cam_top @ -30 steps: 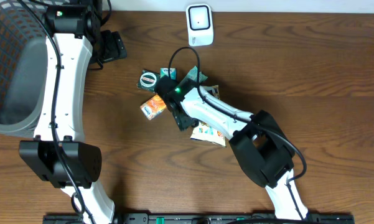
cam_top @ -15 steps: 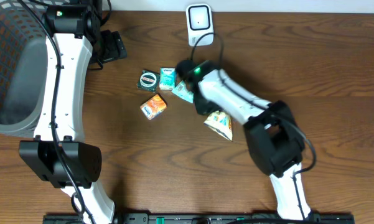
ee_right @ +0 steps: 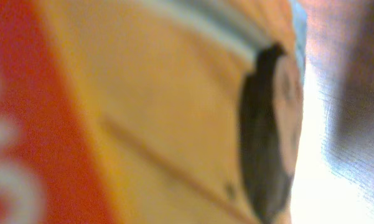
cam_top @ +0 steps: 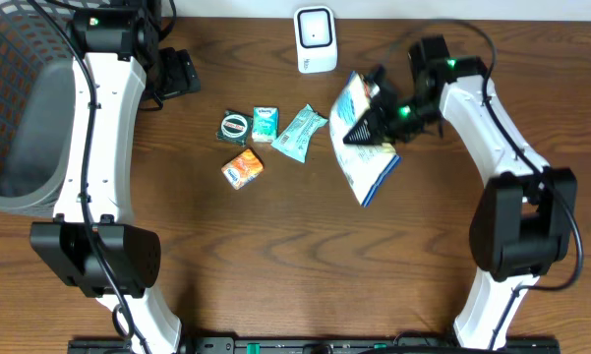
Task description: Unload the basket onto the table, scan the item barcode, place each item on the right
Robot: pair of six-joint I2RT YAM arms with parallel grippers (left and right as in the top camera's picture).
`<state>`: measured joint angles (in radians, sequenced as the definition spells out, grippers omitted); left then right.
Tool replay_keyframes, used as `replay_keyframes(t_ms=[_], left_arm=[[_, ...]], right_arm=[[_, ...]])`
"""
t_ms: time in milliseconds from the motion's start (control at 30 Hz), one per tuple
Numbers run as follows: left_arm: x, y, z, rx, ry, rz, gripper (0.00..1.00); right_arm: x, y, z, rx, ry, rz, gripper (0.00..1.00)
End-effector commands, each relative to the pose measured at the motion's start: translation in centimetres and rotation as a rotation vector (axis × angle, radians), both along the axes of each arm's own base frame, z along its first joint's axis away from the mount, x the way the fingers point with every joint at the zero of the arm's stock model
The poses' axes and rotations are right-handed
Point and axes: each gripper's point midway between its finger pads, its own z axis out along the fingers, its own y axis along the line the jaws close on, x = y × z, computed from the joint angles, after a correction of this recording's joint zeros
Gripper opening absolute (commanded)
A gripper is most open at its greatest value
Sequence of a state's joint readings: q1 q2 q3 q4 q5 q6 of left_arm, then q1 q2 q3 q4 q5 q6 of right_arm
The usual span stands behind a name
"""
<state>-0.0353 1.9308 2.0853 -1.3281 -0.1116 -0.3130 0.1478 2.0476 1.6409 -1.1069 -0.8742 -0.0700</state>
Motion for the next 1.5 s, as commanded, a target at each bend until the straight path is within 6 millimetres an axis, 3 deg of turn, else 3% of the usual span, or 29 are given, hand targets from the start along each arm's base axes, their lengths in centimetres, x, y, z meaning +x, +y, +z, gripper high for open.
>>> replay_keyframes(t_ms=[0,100,167,233,300,433,500,600,700,767,867,1000,1033,1267,1333,1467], left_arm=[[0.0,0.3,-0.6,0.014,0.02,-0.003,0.98],[0.0,0.3,-0.6,0.014,0.02,-0.003,0.98],[0.0,0.3,-0.6,0.014,0.02,-0.003,0.98],[0.0,0.3,-0.6,0.014,0.02,-0.003,0.98],[0.0,0.3,-0.6,0.014,0.02,-0.003,0.98],[0.0,0.3,-0.6,0.014,0.02,-0.003,0.98],[0.0,0.3,-0.6,0.014,0.02,-0.003,0.98],[0.0,0.3,-0.6,0.014,0.02,-0.003,0.97],[0.0,0.3,-0.6,0.014,0.02,-0.003,0.98],[0.0,0.3,-0.6,0.014,0.02,-0.003,0.98],[0.0,0.3,-0.6,0.014,0.02,-0.003,0.98],[0.0,0.3,-0.6,0.014,0.02,-0.003,0.98],[0.0,0.3,-0.6,0.014,0.02,-0.003,0.98],[0.0,0.3,-0.6,0.014,0.02,-0.003,0.98],[0.0,0.3,-0.6,0.014,0.02,-0.003,0.98],[0.0,0.3,-0.6,0.014,0.02,-0.003,0.97]], right_arm=[[-1.5,-0.5,-4.4,0.136,0.153,-0.046,0.1],[-1.2,-2.8,-6.8,0.108,0.208,-0.135,0.16],[-0.7,-5.6,-8.3,-0.002,0.218,-0.196,0.22],[-0.1,-8.9,-9.2,-0.158,0.237,-0.27,0.3],[0.3,-11.7,-8.8,-0.287,0.238,-0.313,0.33],[1.1,-15.8,-5.6,-0.518,0.202,-0.364,0.37],[1.4,-17.2,-3.4,-0.634,0.17,-0.384,0.47],[1.5,-17.2,-0.2,-0.741,0.119,-0.365,0.75],[1.6,-16.5,1.3,-0.823,0.068,-0.328,0.8],[1.6,-16.0,1.5,-0.886,0.052,-0.332,0.75],[1.3,-14.3,1.2,-0.904,0.032,-0.285,0.58],[1.0,-15.0,0.1,-1.04,0.034,-0.347,0.2],[1.2,-15.3,-0.3,-1.057,0.035,-0.385,0.15],[2.1,-15.0,-6.2,-0.956,0.032,-0.426,0.07],[2.2,-13.8,-8.1,-0.871,0.031,-0.422,0.03],[3.1,-10.4,-10.9,-0.69,-0.033,-0.386,0.06]])
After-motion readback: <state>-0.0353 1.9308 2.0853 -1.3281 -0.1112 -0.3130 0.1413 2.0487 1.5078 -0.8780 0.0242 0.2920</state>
